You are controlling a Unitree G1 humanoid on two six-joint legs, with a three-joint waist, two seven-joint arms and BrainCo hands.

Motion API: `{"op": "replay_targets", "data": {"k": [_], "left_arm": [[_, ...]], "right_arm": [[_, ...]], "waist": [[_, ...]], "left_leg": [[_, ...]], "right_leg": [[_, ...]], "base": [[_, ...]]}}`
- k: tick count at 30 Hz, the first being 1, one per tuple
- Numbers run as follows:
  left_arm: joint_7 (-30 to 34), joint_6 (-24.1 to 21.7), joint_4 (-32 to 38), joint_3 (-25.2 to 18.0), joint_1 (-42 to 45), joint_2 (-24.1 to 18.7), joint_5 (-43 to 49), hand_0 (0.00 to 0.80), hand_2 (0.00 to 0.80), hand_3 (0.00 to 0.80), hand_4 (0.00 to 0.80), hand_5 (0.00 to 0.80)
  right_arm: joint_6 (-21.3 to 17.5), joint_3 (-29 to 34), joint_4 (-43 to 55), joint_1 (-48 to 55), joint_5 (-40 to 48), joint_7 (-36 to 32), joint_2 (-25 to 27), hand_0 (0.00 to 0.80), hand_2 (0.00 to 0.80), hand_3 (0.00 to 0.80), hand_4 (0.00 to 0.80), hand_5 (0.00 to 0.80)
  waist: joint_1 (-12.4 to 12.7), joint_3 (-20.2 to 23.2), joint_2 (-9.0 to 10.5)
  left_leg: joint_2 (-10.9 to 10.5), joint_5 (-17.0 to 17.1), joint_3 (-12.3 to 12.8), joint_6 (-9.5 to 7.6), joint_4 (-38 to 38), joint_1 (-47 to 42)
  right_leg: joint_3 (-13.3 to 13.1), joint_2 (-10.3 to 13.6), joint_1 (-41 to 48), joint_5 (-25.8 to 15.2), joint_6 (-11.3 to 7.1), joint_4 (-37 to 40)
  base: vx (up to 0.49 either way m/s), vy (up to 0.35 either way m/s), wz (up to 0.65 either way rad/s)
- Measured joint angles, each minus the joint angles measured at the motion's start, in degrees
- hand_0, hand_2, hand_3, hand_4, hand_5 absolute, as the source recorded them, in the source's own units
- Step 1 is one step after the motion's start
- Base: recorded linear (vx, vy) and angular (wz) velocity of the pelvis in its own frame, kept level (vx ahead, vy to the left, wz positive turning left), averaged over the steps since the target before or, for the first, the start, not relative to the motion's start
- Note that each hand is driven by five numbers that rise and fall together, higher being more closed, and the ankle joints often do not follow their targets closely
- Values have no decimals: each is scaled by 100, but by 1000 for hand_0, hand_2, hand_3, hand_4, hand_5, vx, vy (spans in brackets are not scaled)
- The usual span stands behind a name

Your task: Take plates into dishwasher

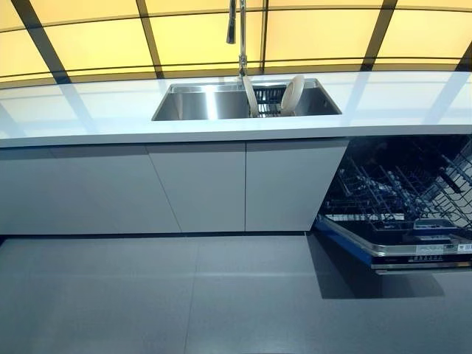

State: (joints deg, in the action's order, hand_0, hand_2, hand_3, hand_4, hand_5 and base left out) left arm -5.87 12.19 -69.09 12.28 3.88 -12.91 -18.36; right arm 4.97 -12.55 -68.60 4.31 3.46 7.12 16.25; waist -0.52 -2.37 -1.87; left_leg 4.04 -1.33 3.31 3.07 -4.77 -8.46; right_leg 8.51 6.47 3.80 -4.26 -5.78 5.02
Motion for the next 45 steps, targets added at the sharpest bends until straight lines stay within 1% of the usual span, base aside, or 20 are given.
{"op": "replay_targets", "data": {"k": [4,15,17,18,20,21,22,23,24,26,27,28,30,32,34,35,36,37,39,45], "left_arm": [[19,17,1,1,6,-2,25,0,0,0,0,0],[-138,247,-7,-4,-85,-16,118,0,0,0,0,0],[-295,284,-62,-13,-149,-67,-65,0,0,0,0,0],[-364,268,-157,-71,-159,-84,-144,0,0,0,0,0],[-461,220,-334,-456,-268,-299,-282,0,0,0,0,0],[-488,222,-431,-531,-284,-329,-291,0,0,0,0,0],[-492,216,-508,-582,-326,-309,-303,0,0,0,0,0],[-488,211,-475,-543,-300,-269,-329,0,0,0,0,0],[-494,207,-442,-506,-251,-197,-385,0,0,0,0,0],[-492,223,-615,-505,-107,92,-503,0,0,0,0,0],[-494,229,-703,-518,-105,221,-504,0,0,0,0,0],[-486,258,-673,-531,-69,214,-508,0,0,0,0,0],[-479,332,-698,-670,-61,183,-502,0,0,0,0,0],[-473,384,-694,-695,-62,87,-496,0,0,0,0,0],[-472,379,-624,-690,-81,-34,-499,0,0,0,0,0],[-459,379,-605,-684,-149,-79,-496,0,0,0,0,0],[-455,380,-540,-672,-220,-93,-491,0,0,0,0,0],[-455,374,-412,-642,-291,-173,-489,0,0,0,0,0],[-447,346,-270,-620,-333,-335,-490,0,0,0,0,0],[-434,351,-163,-541,-515,-363,-491,0,0,0,0,0]], "right_arm": [[1,-188,75,-30,-501,-35,17,0,0,0,0,0],[162,-374,255,-320,-385,-365,15,0,0,0,0,0],[182,-375,249,-363,-279,-402,10,0,0,0,0,0],[209,-373,207,-463,-212,-434,14,0,0,0,0,0],[280,-374,73,-770,-93,-487,-158,0,0,0,0,0],[275,-369,62,-788,-65,-489,-168,0,0,0,0,0],[274,-360,-32,-805,-54,-487,-130,0,0,0,0,0],[307,-386,-168,-769,-55,-484,-122,0,0,0,0,0],[335,-386,-309,-729,-52,-483,-44,0,0,0,0,0],[278,-374,-625,-739,-55,-478,53,0,0,0,0,0],[282,-366,-717,-766,-53,-484,64,0,0,0,0,0],[327,-317,-730,-798,-42,-477,41,0,0,0,0,0],[316,-137,-629,-722,65,-441,2,0,0,0,0,0],[334,-60,-583,-500,74,-430,-42,0,0,0,0,0],[326,-67,-574,-378,42,-497,-71,0,0,0,0,0],[327,-57,-581,-317,-12,-540,-52,0,0,0,0,0],[325,-61,-581,-241,-43,-563,-1,0,0,0,0,0],[319,-70,-583,-222,-50,-570,-62,0,0,0,0,0],[277,-106,-563,-280,-49,-589,-210,0,0,0,0,0],[154,-158,-441,-736,-48,-599,-231,0,0,0,0,0]], "waist": [[6,-9,20],[4,-148,114],[22,-238,185],[101,-303,172],[213,-568,542],[186,-613,625],[183,-654,652],[298,-730,684],[394,-755,670],[456,-864,175],[578,-915,-69],[637,-1006,-267],[655,-1147,-304],[745,-1018,-8],[698,-794,285],[618,-746,280],[598,-693,217],[611,-676,288],[643,-559,494],[754,-623,255]], "left_leg": [[5,0,-5,0,3,1],[59,-42,-47,42,126,29],[130,-206,-70,67,578,235],[236,-307,-62,249,992,421],[150,-484,-261,481,2820,1301],[76,-348,-446,620,3505,1666],[-31,222,-719,637,4586,2324],[-258,325,-785,525,4994,2732],[-415,240,-710,545,4692,2829],[-359,341,-320,456,2595,2574],[-268,398,-368,403,1900,2507],[-121,431,-636,426,1317,2409],[-33,528,-804,328,972,2298],[-56,505,-441,288,1513,2296],[-164,505,-379,271,1744,2265],[-184,537,-348,228,1571,2103],[-113,603,-346,149,1235,1916],[-186,763,-244,-178,1091,1798],[-360,791,-91,-272,1037,1772],[-495,539,-62,-335,1267,1921]], "right_leg": [[6,-4,4,1,2,4],[-20,-65,-29,69,42,-90],[-112,-106,-162,214,102,-345],[-100,-194,-324,375,194,-728],[-35,-308,-1054,1180,662,-2242],[-170,-327,-1104,1311,783,-2364],[-358,-398,-1061,1315,869,-2372],[-549,-396,-981,1297,899,-2360],[-669,-384,-983,1283,930,-2310],[-642,-707,-431,1222,973,-1210],[-651,-992,-265,1244,1089,-1054],[-590,-1130,-271,1408,1206,-1632],[-590,-1173,-52,1269,1147,-1539],[-590,-954,-7,1420,1057,-1625],[-583,-719,38,1506,912,-1537],[-559,-681,146,1549,828,-1464],[-524,-706,186,1652,713,-1507],[-534,-600,164,1805,638,-1627],[-564,-406,144,1892,531,-1654],[-535,-278,447,1692,400,-956]], "base": [[21,-7,0],[14,-77,1],[-9,-220,3],[-17,-198,-25],[12,-123,-37],[69,-29,14],[145,55,35],[276,93,10],[460,144,-41],[569,189,-55],[469,184,-64],[447,215,-80],[302,187,-66],[287,152,-69],[209,51,-28],[152,11,11],[112,-5,20],[82,-8,5],[58,5,-5],[117,43,6]]}}
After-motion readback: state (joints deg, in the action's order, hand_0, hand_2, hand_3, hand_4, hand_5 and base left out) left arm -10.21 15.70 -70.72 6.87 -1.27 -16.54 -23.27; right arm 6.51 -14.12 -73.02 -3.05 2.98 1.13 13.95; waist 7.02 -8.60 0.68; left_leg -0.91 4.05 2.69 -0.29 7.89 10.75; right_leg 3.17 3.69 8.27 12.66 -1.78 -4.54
